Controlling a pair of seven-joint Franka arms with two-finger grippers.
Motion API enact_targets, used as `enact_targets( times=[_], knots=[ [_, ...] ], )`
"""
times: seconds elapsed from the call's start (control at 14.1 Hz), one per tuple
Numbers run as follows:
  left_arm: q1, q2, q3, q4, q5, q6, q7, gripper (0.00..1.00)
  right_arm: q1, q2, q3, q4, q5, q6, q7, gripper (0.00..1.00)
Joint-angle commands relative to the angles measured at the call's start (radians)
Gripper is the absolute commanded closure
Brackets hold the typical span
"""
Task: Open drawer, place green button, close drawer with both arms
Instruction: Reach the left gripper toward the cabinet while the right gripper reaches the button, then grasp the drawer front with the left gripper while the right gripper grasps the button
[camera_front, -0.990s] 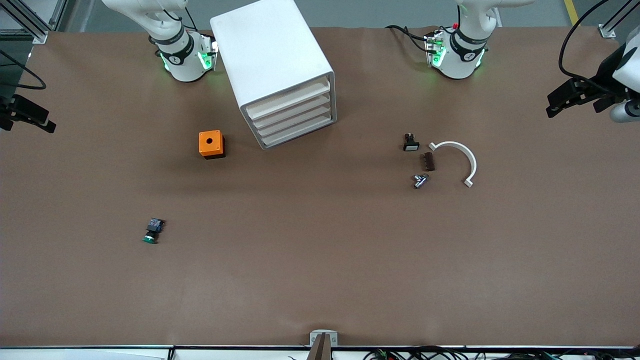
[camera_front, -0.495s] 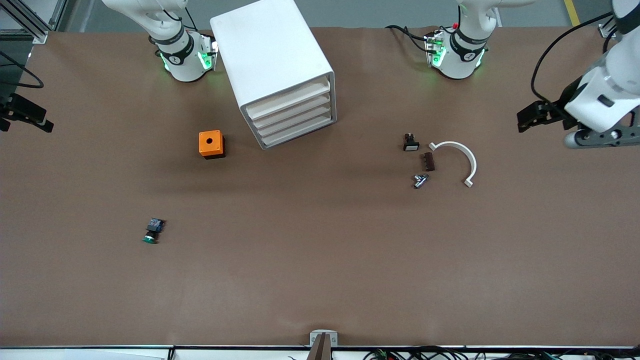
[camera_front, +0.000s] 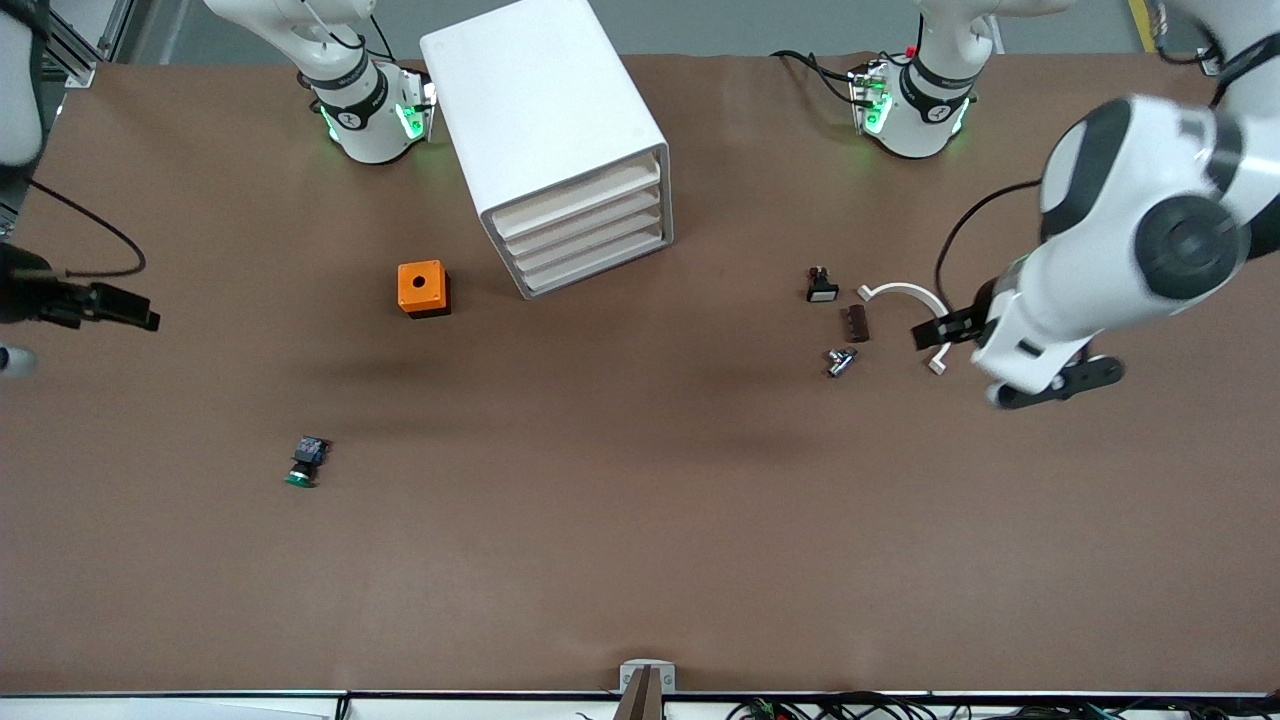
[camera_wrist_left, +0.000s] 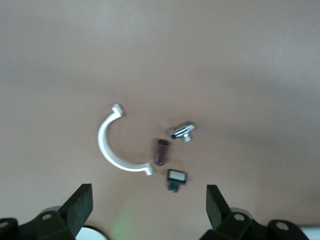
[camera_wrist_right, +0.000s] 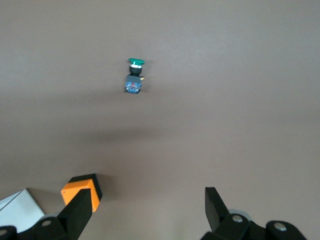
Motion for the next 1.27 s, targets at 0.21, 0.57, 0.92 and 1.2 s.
enact_targets(
  times=[0.21,0.57,0.92,1.2],
  knots=[
    [-0.163,0.284,-0.001,0.107,-0.015,0.131,-0.445,0.0,-0.01,0.046,0.011,0.007,-0.002,0.065,0.075,0.0],
    [-0.284,0.394,0.0,0.115,-0.099,0.203,-0.826,0.0,0.047,0.102,0.011,-0.096,-0.002,0.261,0.201,0.0],
    [-0.376,0.452,0.0,0.109,-0.289,0.222,-1.139,0.0,0.062,0.203,0.013,-0.22,0.008,0.551,0.265,0.0],
    [-0.407,0.489,0.0,0.107,-0.485,0.225,-1.353,0.01,0.056,0.286,0.013,-0.268,0.012,0.717,0.27,0.0]
  ],
)
